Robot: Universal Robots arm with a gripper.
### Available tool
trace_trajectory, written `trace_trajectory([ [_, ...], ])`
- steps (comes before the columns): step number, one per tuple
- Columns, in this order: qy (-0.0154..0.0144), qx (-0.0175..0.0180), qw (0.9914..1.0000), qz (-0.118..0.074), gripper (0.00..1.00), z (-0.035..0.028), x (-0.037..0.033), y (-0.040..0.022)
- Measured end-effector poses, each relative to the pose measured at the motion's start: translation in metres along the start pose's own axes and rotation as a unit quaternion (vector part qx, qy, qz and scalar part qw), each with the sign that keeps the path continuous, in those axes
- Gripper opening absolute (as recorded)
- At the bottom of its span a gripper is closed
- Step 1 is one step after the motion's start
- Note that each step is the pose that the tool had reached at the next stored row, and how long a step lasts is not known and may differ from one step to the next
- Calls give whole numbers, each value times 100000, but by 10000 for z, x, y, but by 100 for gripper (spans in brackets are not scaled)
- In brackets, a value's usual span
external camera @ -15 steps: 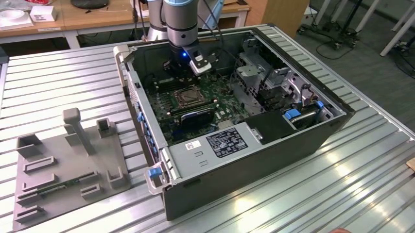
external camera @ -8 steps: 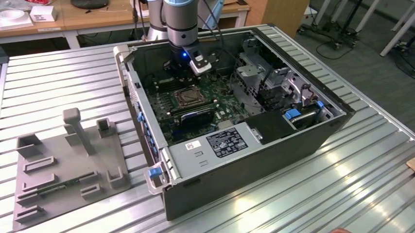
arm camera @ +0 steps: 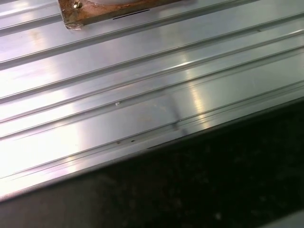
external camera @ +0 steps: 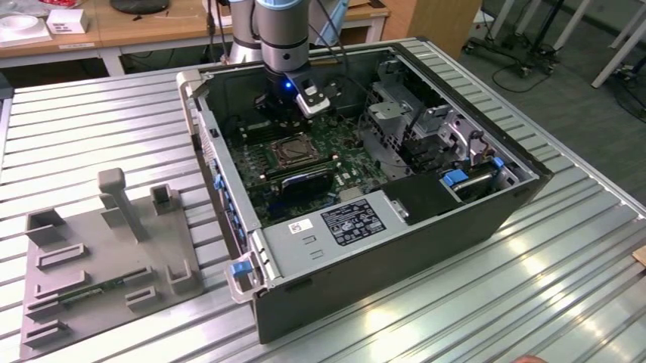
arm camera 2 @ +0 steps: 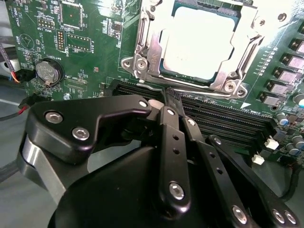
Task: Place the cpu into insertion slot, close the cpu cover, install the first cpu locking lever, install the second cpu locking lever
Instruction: 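Install the first cpu locking lever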
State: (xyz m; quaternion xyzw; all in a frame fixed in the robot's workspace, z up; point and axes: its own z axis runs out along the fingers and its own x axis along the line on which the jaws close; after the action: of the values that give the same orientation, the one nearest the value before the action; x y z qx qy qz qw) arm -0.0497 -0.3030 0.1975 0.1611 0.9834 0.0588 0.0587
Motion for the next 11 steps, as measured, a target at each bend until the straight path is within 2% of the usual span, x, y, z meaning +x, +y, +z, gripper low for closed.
trace_trajectory([
  [11,-67,207,100000,-26,10,-4,-13,-9],
])
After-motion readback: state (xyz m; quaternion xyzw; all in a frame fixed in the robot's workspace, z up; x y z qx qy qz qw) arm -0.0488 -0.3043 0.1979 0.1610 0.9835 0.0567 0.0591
